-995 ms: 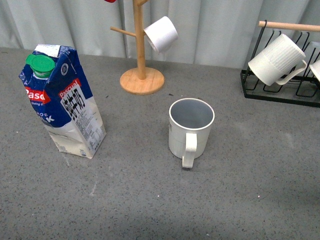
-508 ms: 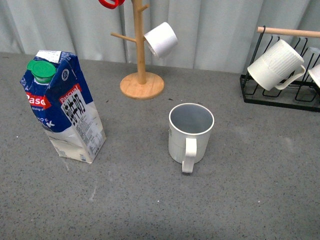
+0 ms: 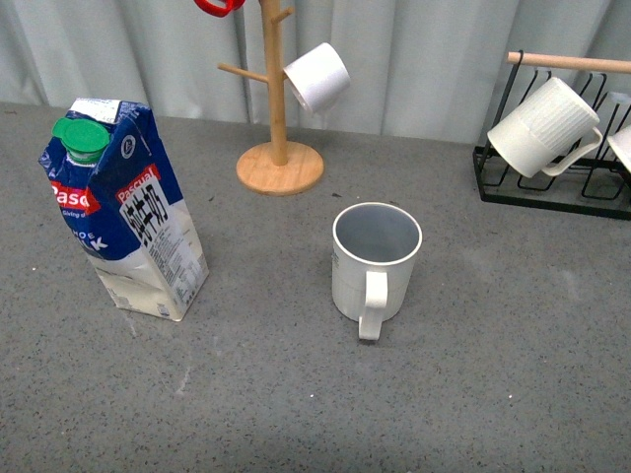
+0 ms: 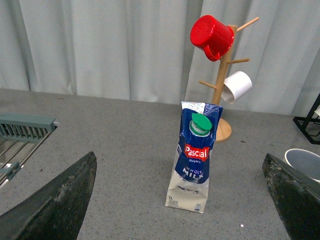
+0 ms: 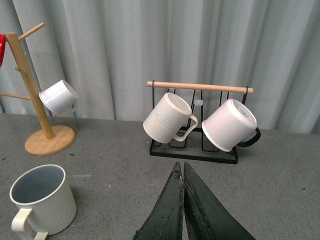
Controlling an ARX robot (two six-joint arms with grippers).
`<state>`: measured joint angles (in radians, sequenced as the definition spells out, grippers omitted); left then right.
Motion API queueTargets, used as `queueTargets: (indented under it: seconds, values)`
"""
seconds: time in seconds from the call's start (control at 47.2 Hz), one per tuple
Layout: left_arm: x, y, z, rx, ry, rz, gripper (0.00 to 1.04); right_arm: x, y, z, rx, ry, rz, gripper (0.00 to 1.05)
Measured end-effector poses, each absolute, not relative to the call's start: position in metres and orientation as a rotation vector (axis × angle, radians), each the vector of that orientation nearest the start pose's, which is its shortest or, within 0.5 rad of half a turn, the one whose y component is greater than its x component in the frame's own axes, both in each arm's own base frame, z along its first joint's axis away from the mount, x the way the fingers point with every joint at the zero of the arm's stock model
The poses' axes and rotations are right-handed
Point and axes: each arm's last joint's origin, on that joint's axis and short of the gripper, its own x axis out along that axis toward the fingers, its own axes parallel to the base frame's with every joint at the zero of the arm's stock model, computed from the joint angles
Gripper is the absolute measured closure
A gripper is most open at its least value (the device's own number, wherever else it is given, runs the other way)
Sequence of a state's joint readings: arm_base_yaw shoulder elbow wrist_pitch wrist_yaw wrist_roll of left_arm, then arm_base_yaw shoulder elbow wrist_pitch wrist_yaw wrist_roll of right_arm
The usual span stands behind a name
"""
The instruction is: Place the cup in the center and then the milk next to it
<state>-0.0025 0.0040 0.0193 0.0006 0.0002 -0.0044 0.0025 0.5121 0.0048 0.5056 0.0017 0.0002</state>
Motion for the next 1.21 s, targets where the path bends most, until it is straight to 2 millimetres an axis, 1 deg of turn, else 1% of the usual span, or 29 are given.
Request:
queueTargets:
  seconds: [0.36, 0.91, 1.016, 1.164, 1.207]
  values:
    - [0.097, 0.0, 0.17, -0.004, -0.016, -0.003, 0.07, 0.119, 0.0, 0.168, 0.0, -0.007, 0.001, 1.04]
    - [0.097, 0.0, 0.17, -0.004, -0.016, -0.003, 0.07, 0.108, 0.0, 0.168, 0.0, -0.008, 0.001, 1.04]
    - [0.097, 0.0, 0.17, -0.004, -0.016, -0.002, 0.07, 0.099, 0.0, 0.164, 0.0, 0.019, 0.003, 1.04]
    - [0.097, 0.0, 0.17, -0.004, -0.016, -0.003, 0.07, 0.098, 0.0, 0.165, 0.0, -0.002, 0.004, 1.04]
    - [0.097, 0.0, 0.17, -0.004, -0.016, -0.003, 0.07, 0.098, 0.0, 0.165, -0.001, -0.002, 0.004, 0.98]
